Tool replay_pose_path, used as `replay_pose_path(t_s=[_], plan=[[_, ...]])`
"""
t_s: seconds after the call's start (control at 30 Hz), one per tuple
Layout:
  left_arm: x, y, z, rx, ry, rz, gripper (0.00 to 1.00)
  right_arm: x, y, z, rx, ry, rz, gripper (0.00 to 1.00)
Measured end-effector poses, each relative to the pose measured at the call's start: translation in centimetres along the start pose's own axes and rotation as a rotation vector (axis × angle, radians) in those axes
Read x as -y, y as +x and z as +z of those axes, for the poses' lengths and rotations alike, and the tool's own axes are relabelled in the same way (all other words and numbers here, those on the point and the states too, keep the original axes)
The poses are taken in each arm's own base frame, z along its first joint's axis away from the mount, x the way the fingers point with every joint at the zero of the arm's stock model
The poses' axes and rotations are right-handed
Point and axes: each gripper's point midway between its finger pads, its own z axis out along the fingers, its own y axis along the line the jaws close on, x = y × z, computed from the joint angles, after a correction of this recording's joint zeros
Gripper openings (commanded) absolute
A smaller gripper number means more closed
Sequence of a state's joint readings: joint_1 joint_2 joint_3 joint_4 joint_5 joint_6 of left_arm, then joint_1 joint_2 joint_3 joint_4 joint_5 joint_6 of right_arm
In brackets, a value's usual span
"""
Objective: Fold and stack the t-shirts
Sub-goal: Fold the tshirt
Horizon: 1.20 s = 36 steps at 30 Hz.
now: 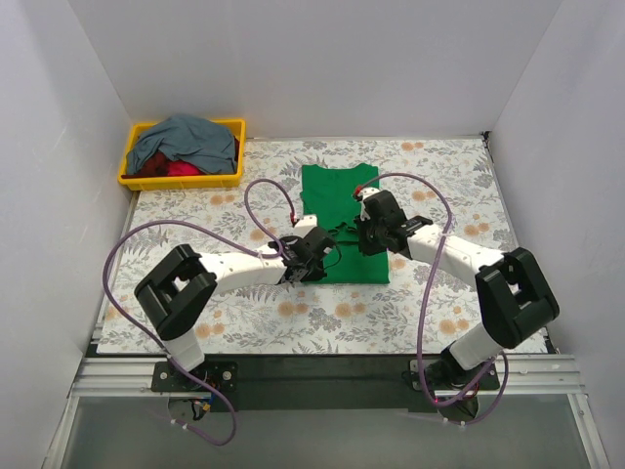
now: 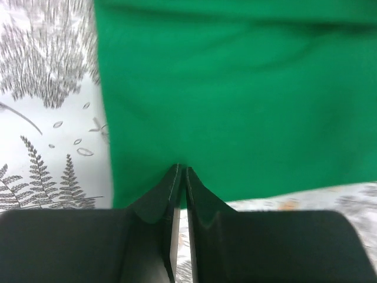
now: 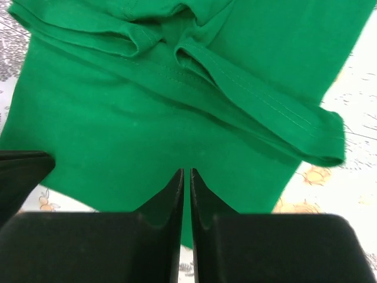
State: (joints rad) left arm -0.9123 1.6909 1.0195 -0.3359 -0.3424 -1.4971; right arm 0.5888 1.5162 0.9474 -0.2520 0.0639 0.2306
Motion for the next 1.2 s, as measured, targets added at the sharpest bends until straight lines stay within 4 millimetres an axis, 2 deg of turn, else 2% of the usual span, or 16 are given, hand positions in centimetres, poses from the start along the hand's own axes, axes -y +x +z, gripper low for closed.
replay_pose_path(t_s=[0.1,0.3,0.43,0.57,0.7,0.87,0.93,1.0,1.1,1.2], plan=[[-1.5,2.3,1.4,-0.054,-0.047,0.007,0.05,-0.1,0.7,1.4,-0.028,-0.006,0.002,0.11],[-1.2,2.4,1.4,-0.058,-0.034,-0.014,0.05,0.6,1.6,3.7,-0.075,0.026,-0.008,0.11],[-1.1,2.6,1.3,-0.061,-0.022,-0.029,0.04,1.4,0.3,5.3,-0.073,0.071,-0.034,0.11],[-1.2,2.8,1.1,-0.064,-0.008,-0.048,0.07,2.9,-3.0,6.9,-0.035,0.112,-0.039,0.12],[-1.4,3.1,0.7,-0.070,-0.001,-0.057,0.16,5.4,-8.4,8.4,0.049,0.150,-0.007,0.14],[-1.6,2.8,0.3,-0.075,-0.027,-0.039,0.27,7.4,-13.1,7.5,0.152,0.126,0.035,0.16],[-1.4,2.0,-0.1,-0.060,-0.030,-0.033,0.31,7.2,-13.3,6.4,0.165,0.086,0.048,0.15],[-1.0,0.7,-0.8,-0.032,-0.012,-0.032,0.32,6.5,-12.4,5.1,0.168,0.031,0.060,0.16],[-0.3,-2.0,-2.3,0.031,0.026,-0.054,0.31,4.5,-10.0,3.2,0.156,-0.081,0.070,0.16],[-0.1,-3.9,-3.7,0.081,0.059,-0.086,0.24,2.2,-7.5,2.2,0.138,-0.207,0.078,0.15]])
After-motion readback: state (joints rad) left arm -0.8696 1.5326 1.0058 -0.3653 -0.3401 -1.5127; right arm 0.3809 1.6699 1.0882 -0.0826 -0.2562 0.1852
